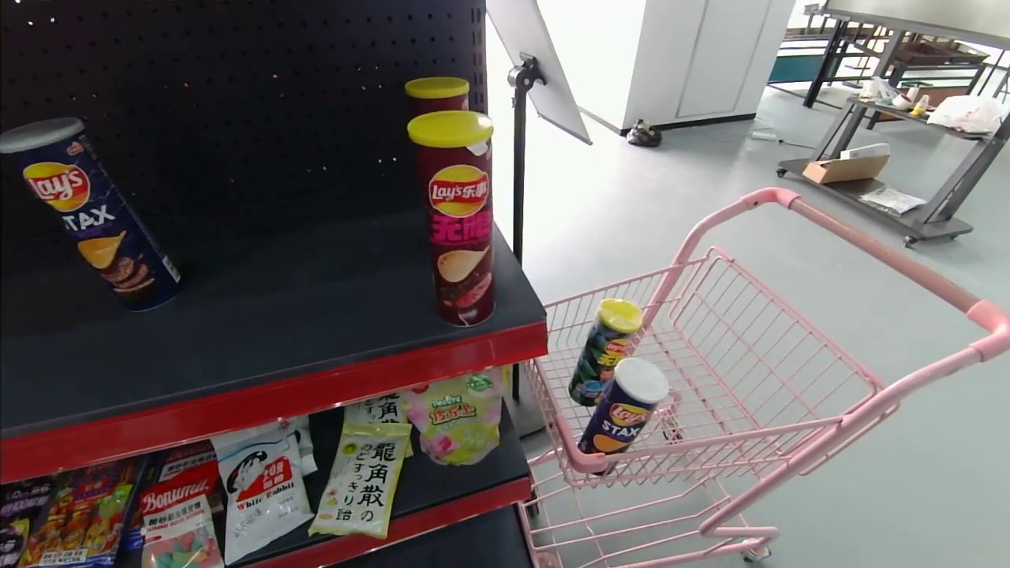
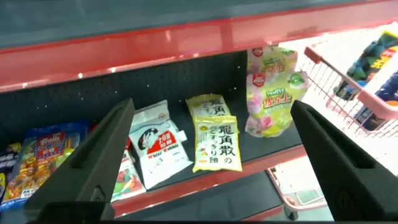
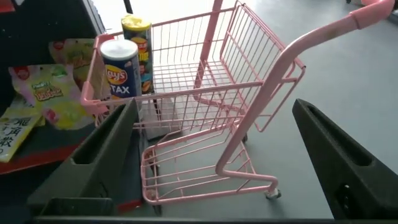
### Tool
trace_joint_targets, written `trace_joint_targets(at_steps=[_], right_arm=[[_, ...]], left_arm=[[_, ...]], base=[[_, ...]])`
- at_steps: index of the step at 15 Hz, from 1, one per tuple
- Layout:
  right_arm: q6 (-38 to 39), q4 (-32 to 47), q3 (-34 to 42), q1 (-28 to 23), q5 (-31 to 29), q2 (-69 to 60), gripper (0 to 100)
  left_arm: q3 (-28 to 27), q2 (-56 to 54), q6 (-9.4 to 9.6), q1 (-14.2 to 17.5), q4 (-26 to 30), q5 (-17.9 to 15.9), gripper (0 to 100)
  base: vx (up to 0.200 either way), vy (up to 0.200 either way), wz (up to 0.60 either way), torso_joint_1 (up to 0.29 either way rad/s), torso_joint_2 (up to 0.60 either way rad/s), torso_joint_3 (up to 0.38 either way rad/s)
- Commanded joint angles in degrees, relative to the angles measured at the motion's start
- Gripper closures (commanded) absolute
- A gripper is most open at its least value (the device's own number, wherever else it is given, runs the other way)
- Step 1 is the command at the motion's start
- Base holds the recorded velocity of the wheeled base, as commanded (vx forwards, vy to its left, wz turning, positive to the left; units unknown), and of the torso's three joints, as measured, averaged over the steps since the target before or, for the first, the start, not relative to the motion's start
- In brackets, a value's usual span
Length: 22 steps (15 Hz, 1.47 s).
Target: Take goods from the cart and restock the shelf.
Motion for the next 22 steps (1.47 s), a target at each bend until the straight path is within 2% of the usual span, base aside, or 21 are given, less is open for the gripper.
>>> trace_joint_targets(at_steps=[1, 15, 19, 21, 22], right_arm=[[-0.02, -0.01, 0.00, -0.05, 0.01, -0.01, 0], [-0.20, -0.01, 0.00, 0.04, -0.08, -0.01, 0], [-0.46, 0.08, -0.09, 0.13, 0.28, 0.25, 0], [-2.92, -0.19, -0.88, 0.22, 0.89, 0.52, 0], [0.68, 0.52, -15.12, 0.92, 2.83, 14.76, 0]], left_arm=[[0.01, 0.05, 0.04, -0.05, 0.01, 0.01, 0], [0.01, 0.05, -0.05, -0.05, 0.01, 0.01, 0], [0.01, 0.05, -0.05, -0.05, 0.01, 0.01, 0], [0.01, 0.05, -0.05, -0.05, 0.01, 0.10, 0], [0.01, 0.05, -0.05, -0.05, 0.01, 0.10, 0]], base=[[0.000, 0.000, 0.00, -0.163, 0.44, 0.276], [0.000, 0.000, 0.00, -0.138, 0.52, 0.372], [0.000, 0.000, 0.00, -0.024, 0.16, 0.135], [0.000, 0.000, 0.00, 0.000, 0.00, 0.000], [0.000, 0.000, 0.00, 0.000, 0.00, 0.000]])
